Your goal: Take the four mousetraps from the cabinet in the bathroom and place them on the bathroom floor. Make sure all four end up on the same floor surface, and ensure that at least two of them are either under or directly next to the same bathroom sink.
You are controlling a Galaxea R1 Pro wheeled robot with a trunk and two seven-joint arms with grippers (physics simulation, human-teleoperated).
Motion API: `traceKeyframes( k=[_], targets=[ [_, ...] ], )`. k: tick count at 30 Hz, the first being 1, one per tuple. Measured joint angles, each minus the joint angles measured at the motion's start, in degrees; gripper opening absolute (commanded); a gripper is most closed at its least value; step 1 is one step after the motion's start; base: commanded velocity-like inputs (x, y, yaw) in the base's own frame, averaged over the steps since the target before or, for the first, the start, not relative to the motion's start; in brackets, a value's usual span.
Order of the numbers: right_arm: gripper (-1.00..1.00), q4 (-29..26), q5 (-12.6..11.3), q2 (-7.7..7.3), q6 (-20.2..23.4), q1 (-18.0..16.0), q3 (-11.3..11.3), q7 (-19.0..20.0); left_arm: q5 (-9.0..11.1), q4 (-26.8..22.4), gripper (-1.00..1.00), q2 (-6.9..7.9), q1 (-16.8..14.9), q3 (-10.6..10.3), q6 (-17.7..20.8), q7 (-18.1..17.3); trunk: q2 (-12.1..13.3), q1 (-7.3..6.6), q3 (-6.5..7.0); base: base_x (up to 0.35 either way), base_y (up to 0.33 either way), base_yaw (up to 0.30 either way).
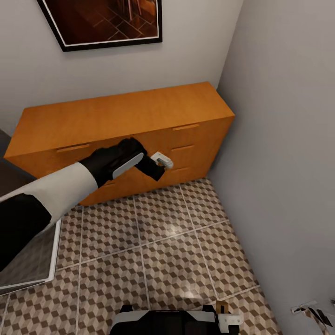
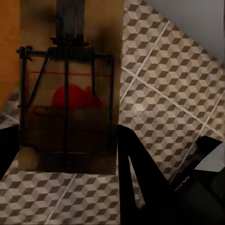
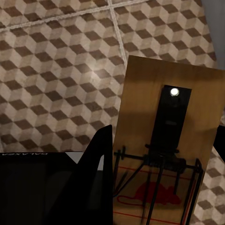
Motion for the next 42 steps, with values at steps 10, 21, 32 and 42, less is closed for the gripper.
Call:
traceKeyframes(
  k=[10,21,32,42],
  targets=[
    [-1.00,0.00,0.00,-0.08,-0.02,0.00,-0.01,0.02,-0.40,9.63,-1.00,0.05,12.25,-9.03,-14.07,-0.43,0.00,0.00,0.00,0.000,0.000,0.000],
    [-1.00,0.00,0.30,-0.85,-0.23,-0.01,0.06,0.34,-0.87,23.73,-1.00,-0.30,25.33,-9.65,-34.90,-0.47,-0.01,-0.01,0.00,0.000,0.000,0.000],
    [-1.00,-2.06,0.50,-3.07,0.18,-0.01,0.12,0.33,-0.27,37.94,-1.00,-0.89,36.31,-9.38,-54.57,0.25,-0.02,0.00,-0.01,0.000,0.000,0.000],
    [-1.00,-11.91,8.87,-4.71,7.69,0.01,0.04,0.14,8.35,43.83,-1.00,-1.47,47.47,-9.23,-70.29,9.34,-0.02,-0.01,-0.01,0.000,0.000,0.000]
  ],
)
